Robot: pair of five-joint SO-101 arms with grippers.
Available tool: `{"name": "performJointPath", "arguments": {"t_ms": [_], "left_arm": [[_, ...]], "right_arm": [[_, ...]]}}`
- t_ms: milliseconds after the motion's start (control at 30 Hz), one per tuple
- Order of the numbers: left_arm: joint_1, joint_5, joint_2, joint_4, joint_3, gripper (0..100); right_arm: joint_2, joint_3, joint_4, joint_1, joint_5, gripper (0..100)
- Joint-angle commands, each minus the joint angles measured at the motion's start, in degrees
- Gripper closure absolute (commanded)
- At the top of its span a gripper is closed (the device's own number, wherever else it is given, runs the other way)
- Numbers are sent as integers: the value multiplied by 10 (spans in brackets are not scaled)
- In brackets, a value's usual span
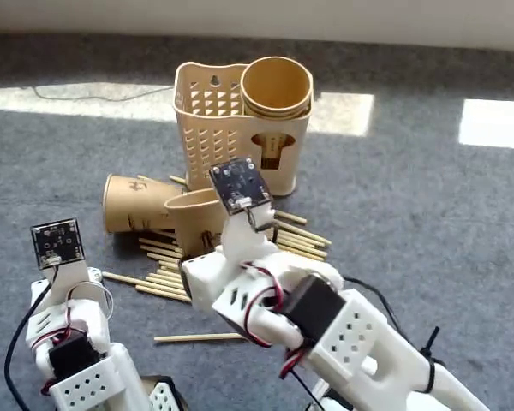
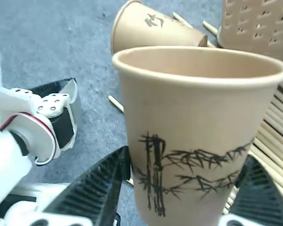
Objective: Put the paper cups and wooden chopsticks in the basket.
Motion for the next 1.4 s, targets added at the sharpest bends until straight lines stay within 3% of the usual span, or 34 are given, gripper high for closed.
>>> {"name": "performJointPath", "arguments": {"t_ms": [0, 133, 500, 800, 1367], "left_arm": [[14, 4, -5, -12, 11, 976], [14, 4, -5, -12, 11, 976], [14, 3, -4, -11, 11, 976], [14, 3, -4, -11, 11, 976], [14, 2, -4, -10, 11, 976]], "right_arm": [[-69, -28, 0, 25, 43, 674], [-110, -29, -23, 70, 93, 674], [-124, -22, -280, 205, 195, 674], [-104, -22, -414, 260, 200, 674], [145, -28, -620, 322, 198, 674]]}}
